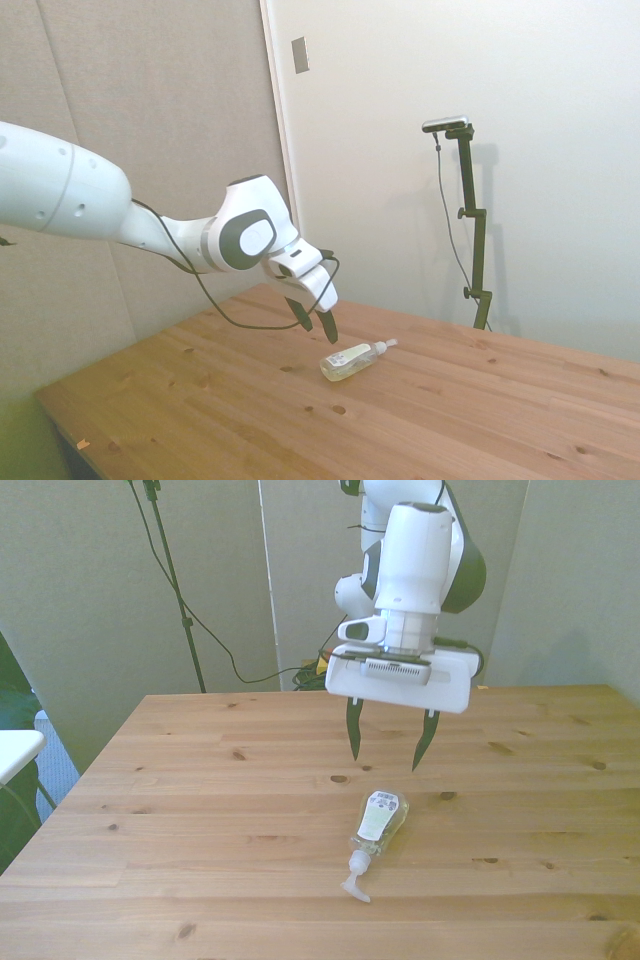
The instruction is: Stand the sanitizer
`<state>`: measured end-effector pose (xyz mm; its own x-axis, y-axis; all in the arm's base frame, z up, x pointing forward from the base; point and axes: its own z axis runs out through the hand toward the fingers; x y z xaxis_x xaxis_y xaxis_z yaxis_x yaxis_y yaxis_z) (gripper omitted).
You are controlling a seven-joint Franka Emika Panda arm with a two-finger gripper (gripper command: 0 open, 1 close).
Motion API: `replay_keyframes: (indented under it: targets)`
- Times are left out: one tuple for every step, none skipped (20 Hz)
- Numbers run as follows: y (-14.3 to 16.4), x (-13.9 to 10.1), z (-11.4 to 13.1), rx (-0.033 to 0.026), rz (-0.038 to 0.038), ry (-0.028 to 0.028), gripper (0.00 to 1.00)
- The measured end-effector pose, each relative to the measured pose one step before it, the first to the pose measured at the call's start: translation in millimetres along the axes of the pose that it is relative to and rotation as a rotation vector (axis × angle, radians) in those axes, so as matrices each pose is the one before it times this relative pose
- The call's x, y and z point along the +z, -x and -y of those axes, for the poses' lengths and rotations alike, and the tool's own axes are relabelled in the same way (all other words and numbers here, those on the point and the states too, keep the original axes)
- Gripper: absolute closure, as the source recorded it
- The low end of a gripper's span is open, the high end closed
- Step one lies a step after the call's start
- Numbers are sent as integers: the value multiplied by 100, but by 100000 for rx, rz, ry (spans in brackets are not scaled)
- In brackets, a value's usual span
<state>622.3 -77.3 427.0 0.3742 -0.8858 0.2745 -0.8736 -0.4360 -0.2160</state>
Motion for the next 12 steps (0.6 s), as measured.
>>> replay_keyframes:
  targets:
    - [-785, 1213, 675, 1268, -1168, -904, 0]
    - [-741, 1088, 655, 1061, -1157, -640, 0]
    - [-660, 963, 647, 1019, -1156, -527, 0]
    - [-549, 777, 688, 837, -1185, -738, 0]
    - [-462, 674, 632, 954, -1129, -624, 0]
    - [-345, 593, 586, 724, -857, -454, 0]
    - [-246, 515, 502, 423, -624, -208, 0]
    - [-194, 549, 394, 346, -549, -12, 0]
    - [-160, 578, 293, 327, -409, 115, 0]
    - [-90, 572, 234, 244, -179, 132, 0]
    - [-35, 552, 213, 534, 256, -16, 0]
    - [-6, 510, 206, 640, 389, -90, 0]
